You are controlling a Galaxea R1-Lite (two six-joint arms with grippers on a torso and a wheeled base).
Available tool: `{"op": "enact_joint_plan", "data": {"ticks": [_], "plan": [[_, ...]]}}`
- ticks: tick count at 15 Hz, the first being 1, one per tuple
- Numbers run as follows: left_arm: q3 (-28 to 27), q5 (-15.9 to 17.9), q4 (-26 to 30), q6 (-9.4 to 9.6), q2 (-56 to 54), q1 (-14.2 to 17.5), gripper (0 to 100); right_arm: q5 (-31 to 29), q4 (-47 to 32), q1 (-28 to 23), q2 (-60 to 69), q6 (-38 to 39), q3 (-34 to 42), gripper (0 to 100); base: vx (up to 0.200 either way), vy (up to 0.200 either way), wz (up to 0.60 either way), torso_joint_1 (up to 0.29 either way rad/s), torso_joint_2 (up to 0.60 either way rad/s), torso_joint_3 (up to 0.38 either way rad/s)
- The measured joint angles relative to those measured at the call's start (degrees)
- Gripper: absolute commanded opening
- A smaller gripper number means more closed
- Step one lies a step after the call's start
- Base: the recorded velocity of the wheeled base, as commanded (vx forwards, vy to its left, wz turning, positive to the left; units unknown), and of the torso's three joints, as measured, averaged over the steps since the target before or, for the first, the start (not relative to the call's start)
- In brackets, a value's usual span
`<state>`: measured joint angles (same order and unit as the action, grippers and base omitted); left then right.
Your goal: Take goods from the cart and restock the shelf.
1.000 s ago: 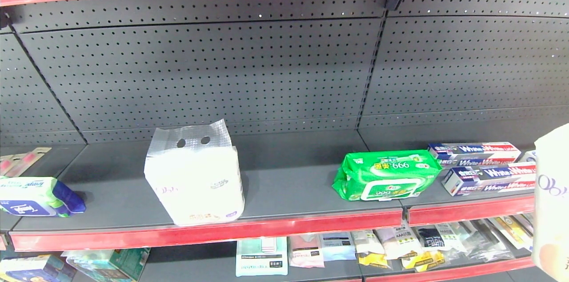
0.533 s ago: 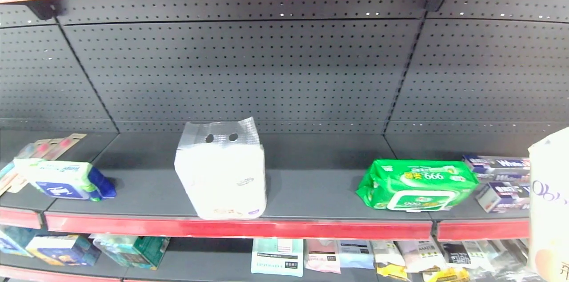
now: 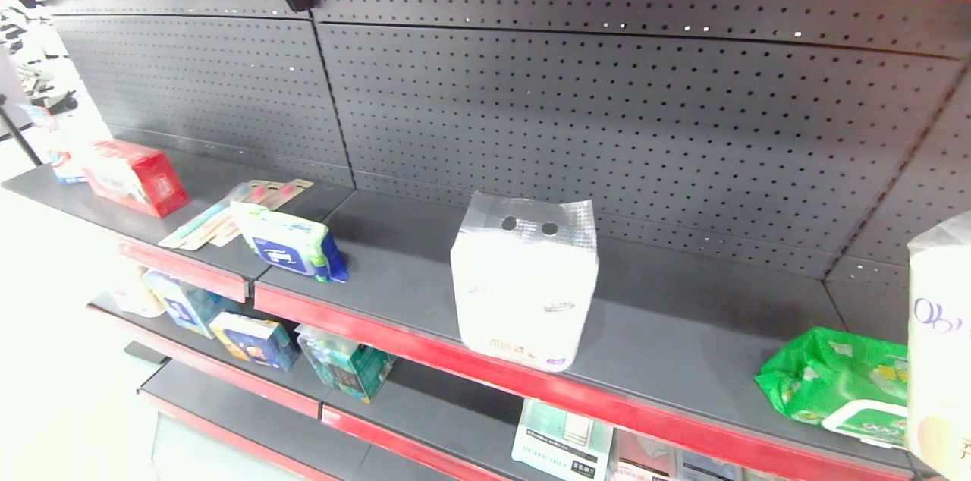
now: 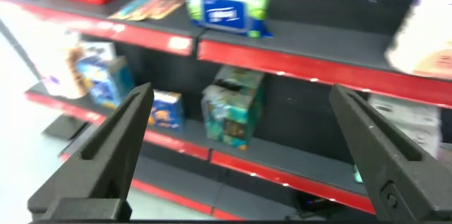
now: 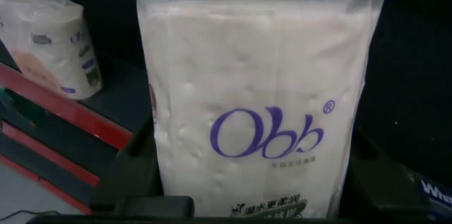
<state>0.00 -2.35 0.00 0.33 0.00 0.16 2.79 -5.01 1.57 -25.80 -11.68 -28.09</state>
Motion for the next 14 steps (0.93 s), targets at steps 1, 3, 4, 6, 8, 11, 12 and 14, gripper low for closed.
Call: {"op": "enact_joint_plan", "data": {"ticks": [1, 3, 4, 6, 8, 11, 12, 14], "plan": [[0.00, 0.00, 0.00, 0.02, 0.00, 0.00, 100, 1.11, 0.55, 0.02, -0.69, -0.09, -0.44, 0, 0.000, 0.000, 0.00, 0.000, 0.00, 0.000], [0.00, 0.01, 0.00, 0.00, 0.00, 0.00, 100, 4.75, 2.33, 0.02, -3.06, -0.28, -1.73, 0, 0.000, 0.000, 0.00, 0.000, 0.00, 0.000], [0.00, 0.01, -0.02, 0.00, 0.00, 0.02, 100, 6.57, 3.21, 0.05, -5.07, -0.39, -2.19, 0, 0.000, 0.000, 0.00, 0.000, 0.00, 0.000], [0.00, 0.00, 0.00, 0.00, 0.00, -0.02, 100, 8.78, 6.73, 0.73, -9.98, -0.30, -2.78, 0, 0.000, 0.000, 0.00, 0.000, 0.00, 0.000], [0.00, 0.01, 0.02, 0.00, 0.00, 0.02, 100, 9.47, 13.17, 3.00, -16.63, 0.95, -2.95, 0, 0.000, 0.000, 0.00, 0.000, 0.00, 0.000], [0.00, 0.00, 0.00, 0.02, 0.00, 0.02, 100, 9.65, 22.22, 5.75, -26.71, 3.99, -2.62, 0, 0.000, 0.000, 0.00, 0.000, 0.00, 0.000], [0.00, 0.00, 0.00, 0.02, 0.00, 0.00, 100, 9.65, 24.73, 6.08, -29.82, 4.62, -2.62, 0, 0.000, 0.000, 0.00, 0.000, 0.00, 0.000], [0.00, 0.01, 0.00, 0.00, 0.00, -0.02, 100, 9.61, 28.95, 6.03, -35.67, 5.41, -2.69, 0, 0.000, 0.000, 0.00, 0.000, 0.00, 0.000]]}}
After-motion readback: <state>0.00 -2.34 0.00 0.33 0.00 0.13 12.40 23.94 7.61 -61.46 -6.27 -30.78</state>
